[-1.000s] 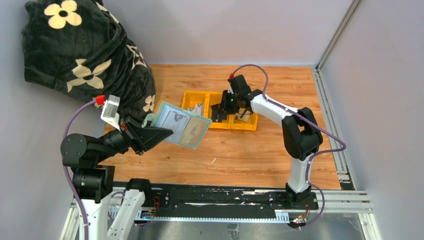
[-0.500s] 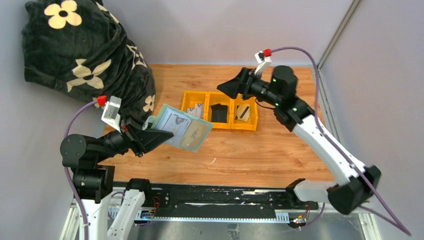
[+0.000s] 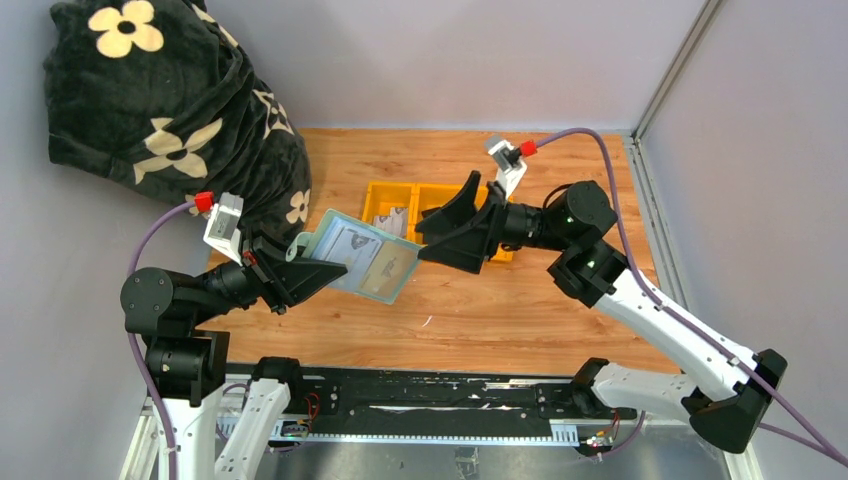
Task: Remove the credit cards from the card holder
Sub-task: Remove the credit card from the card holder.
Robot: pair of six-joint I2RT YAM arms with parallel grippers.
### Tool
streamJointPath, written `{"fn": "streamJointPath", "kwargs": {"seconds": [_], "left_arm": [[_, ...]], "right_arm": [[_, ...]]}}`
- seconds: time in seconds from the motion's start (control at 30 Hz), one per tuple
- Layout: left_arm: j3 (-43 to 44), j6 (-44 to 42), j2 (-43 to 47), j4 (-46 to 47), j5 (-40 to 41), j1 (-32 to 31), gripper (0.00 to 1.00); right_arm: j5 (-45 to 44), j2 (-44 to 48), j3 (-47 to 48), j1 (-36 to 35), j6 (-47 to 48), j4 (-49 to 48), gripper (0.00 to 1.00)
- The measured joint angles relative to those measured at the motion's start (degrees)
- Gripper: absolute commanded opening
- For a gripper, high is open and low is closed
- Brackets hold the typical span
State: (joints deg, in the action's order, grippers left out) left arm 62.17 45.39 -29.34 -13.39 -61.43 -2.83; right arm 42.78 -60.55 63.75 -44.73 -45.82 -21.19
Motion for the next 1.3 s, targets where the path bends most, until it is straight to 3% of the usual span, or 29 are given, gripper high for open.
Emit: {"fn": "streamJointPath", "kwargs": {"seconds": [0.4,0.6,0.67,0.77,0.9,0.97,1.13,1.3], "left_arm": [[0.0,-2.8,0.0,-2.1,-0.3,0.0,0.05],[0.2,-7.3,0.1,-5.8,1.0,0.0,0.05],[0.2,-8.0,0.2,-6.3,1.2,0.0,0.05],[0.2,-8.4,0.6,-6.6,1.2,0.0,0.05],[-0.4,-6.4,1.1,-5.0,0.1,0.0,0.05],[-0.8,-5.4,1.2,-4.2,-0.6,0.0,0.05],[-1.1,-4.5,1.3,-3.8,-0.5,0.1,0.07],[-1.1,-3.8,1.3,-3.1,0.1,0.1,0.14]], "right_arm": [[1.5,-7.5,1.3,-9.7,0.7,-3.9,0.69],[0.2,-11.0,4.8,-12.6,1.2,-3.6,0.51],[-0.9,-11.5,5.1,-12.6,1.2,-3.5,0.52],[-2.3,-12.3,5.1,-12.7,0.3,-4.0,0.64],[-3.7,-14.1,5.1,-13.1,-0.5,-6.2,0.65],[-4.3,-15.2,5.1,-13.4,-0.8,-6.6,0.56],[-4.0,-15.9,5.3,-13.9,-2.2,-8.9,0.17],[-3.5,-15.1,4.6,-14.2,-2.4,-10.8,0.02]]}}
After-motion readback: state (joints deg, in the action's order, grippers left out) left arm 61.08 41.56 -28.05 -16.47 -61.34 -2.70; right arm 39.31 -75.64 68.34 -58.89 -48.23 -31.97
